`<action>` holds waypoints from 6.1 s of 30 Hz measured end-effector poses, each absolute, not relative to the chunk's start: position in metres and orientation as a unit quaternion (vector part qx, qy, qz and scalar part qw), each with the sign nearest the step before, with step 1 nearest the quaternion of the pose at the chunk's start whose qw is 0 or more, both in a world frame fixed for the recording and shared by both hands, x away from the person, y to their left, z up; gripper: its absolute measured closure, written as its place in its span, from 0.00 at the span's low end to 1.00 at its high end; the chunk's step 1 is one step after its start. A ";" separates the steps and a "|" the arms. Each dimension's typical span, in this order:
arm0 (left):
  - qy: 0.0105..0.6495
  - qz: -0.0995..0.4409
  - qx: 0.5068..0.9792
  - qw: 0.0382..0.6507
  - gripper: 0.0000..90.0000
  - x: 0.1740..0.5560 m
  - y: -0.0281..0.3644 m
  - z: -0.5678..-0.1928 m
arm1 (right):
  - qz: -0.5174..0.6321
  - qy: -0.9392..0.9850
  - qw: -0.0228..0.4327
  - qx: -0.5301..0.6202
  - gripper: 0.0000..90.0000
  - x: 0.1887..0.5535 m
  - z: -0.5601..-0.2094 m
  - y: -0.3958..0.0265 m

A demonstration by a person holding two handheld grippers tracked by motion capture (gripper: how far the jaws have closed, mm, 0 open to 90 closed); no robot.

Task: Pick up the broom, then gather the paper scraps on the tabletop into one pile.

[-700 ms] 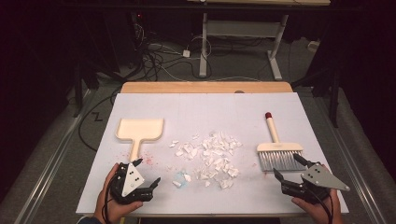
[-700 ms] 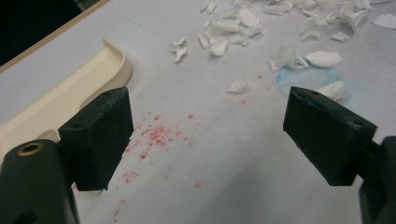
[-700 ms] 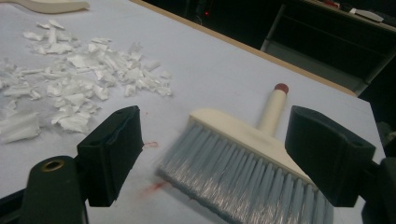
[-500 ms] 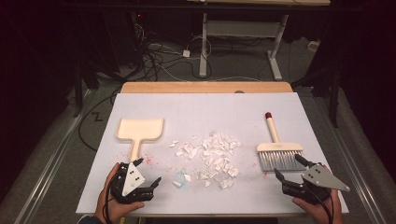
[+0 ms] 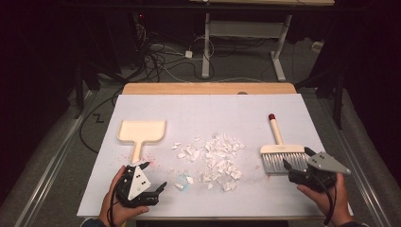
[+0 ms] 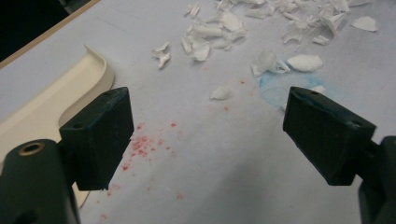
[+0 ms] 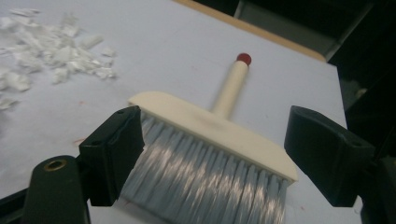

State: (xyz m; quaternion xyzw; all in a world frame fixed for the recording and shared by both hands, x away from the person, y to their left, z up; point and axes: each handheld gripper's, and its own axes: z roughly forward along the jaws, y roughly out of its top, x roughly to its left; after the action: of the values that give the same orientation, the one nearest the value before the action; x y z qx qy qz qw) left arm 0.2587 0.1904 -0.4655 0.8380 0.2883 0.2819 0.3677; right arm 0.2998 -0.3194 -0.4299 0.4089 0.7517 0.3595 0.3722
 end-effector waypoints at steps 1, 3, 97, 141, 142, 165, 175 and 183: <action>0.289 0.282 0.838 0.367 0.17 0.258 0.191 -0.465 | 0.355 0.753 0.363 0.418 0.23 0.307 -0.428 -0.321; 0.290 0.282 0.837 0.367 0.17 0.257 0.191 -0.465 | 0.352 0.752 0.357 0.427 0.23 0.321 -0.425 -0.323; 0.228 0.088 0.802 0.545 0.66 0.298 0.002 -0.423 | 0.488 0.769 0.255 0.325 0.79 0.297 -0.351 -0.208; 0.104 0.077 0.858 0.497 0.42 0.285 0.077 -0.407 | 0.427 0.901 0.041 0.063 0.75 0.294 -0.394 -0.197; 0.104 0.077 0.858 0.497 0.39 0.285 0.077 -0.407 | 0.427 0.901 0.041 0.063 0.75 0.294 -0.394 -0.197; 0.301 0.263 0.824 0.401 0.18 0.256 0.205 -0.455 | 0.399 0.866 0.185 0.240 0.75 0.328 -0.383 -0.240; 0.330 0.257 0.820 0.390 0.18 0.246 0.216 -0.465 | 0.374 0.843 0.250 0.293 0.75 0.344 -0.377 -0.262; 0.328 0.262 0.825 0.378 0.18 0.247 0.214 -0.468 | 0.327 0.825 0.297 0.352 0.75 0.389 -0.397 -0.263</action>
State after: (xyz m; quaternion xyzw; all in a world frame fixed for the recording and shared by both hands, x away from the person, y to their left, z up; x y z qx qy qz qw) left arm 0.2469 0.2141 -0.4677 0.8248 0.3283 0.2621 0.3785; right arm 0.3893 -0.2634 -0.3973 0.3523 0.8249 0.3274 0.2971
